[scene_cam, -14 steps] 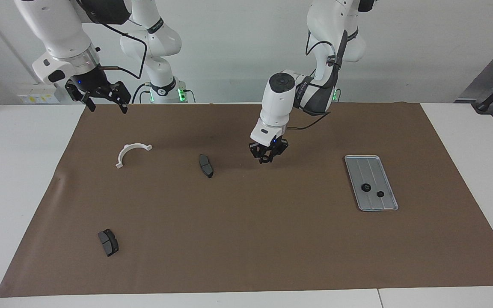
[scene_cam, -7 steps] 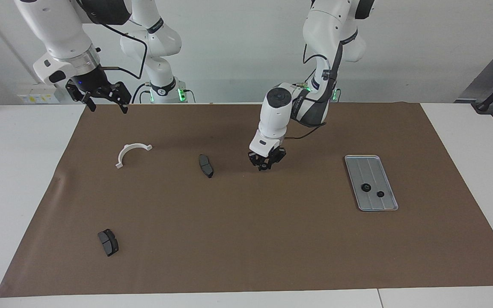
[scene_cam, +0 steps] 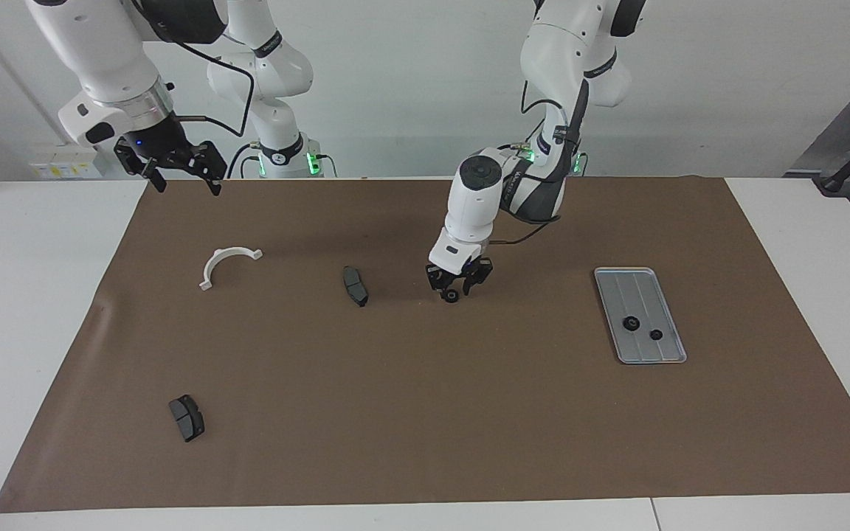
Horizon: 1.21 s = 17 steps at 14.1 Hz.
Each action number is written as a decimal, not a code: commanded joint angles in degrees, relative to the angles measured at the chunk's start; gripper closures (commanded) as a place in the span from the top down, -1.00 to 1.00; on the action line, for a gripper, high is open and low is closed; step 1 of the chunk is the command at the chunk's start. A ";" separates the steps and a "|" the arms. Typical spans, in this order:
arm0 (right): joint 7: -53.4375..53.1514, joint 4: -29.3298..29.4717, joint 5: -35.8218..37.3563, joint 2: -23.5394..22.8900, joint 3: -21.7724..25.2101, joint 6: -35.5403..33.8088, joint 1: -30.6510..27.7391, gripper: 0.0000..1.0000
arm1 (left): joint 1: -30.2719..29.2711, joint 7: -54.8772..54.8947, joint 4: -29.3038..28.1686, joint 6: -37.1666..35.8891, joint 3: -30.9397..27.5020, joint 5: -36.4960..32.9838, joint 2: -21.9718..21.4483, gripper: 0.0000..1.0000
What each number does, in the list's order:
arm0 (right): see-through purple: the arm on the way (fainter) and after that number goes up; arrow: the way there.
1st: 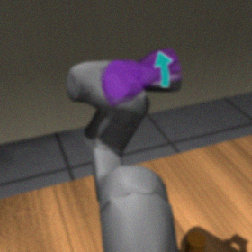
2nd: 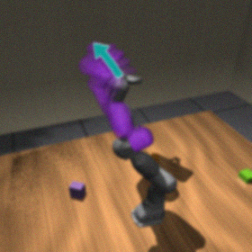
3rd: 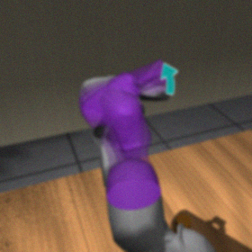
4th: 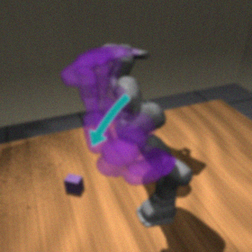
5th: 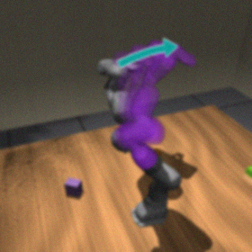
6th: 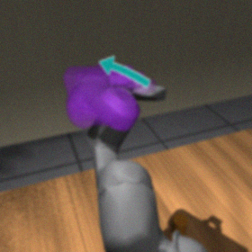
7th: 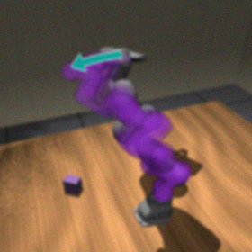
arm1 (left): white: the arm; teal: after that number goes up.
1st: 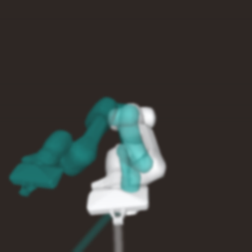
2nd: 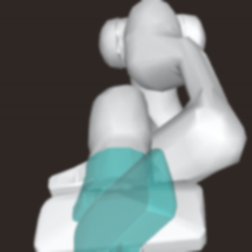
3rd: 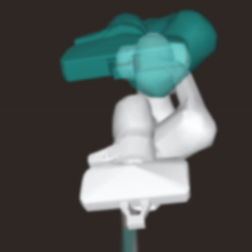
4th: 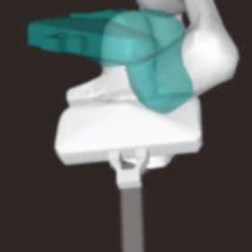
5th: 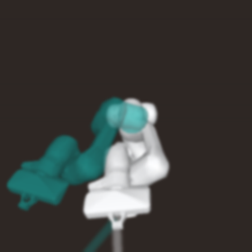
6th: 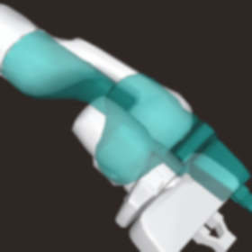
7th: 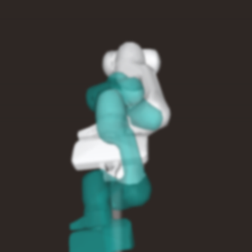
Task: Place bearing gear from tray to pile
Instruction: 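Carry the gear to the table middle with the left gripper and release it, then grasp the middle gear with the right gripper while the left gripper grasps another gear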
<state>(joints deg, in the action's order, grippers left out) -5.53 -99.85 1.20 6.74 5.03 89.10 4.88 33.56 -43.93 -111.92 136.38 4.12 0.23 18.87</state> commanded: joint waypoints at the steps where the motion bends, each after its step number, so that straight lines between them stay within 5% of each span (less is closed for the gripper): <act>1: 0.53 -2.27 -0.23 1.70 -0.20 1.60 -0.39 1.00 | -0.16 0.59 2.75 -4.51 -0.86 0.65 -0.24 0.31; 6: -0.71 -3.59 -0.32 1.70 -0.29 5.55 0.83 1.00 | -13.14 16.64 8.82 -17.37 -0.86 0.74 -2.17 0.30; 12: -4.92 -4.38 -0.41 -1.20 -0.29 10.65 8.56 1.00 | -29.50 41.87 8.56 -15.71 -1.13 0.74 -2.17 0.30; 17: -15.28 -4.38 -2.70 -6.55 -0.29 17.84 17.08 1.00 | -33.04 46.92 6.90 -12.81 -1.30 0.38 -2.08 0.26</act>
<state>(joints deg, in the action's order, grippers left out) -16.69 -103.94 -0.74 2.35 4.53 103.70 18.69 0.81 1.99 -103.44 121.52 2.31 0.23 17.00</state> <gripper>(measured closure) 0.000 0.352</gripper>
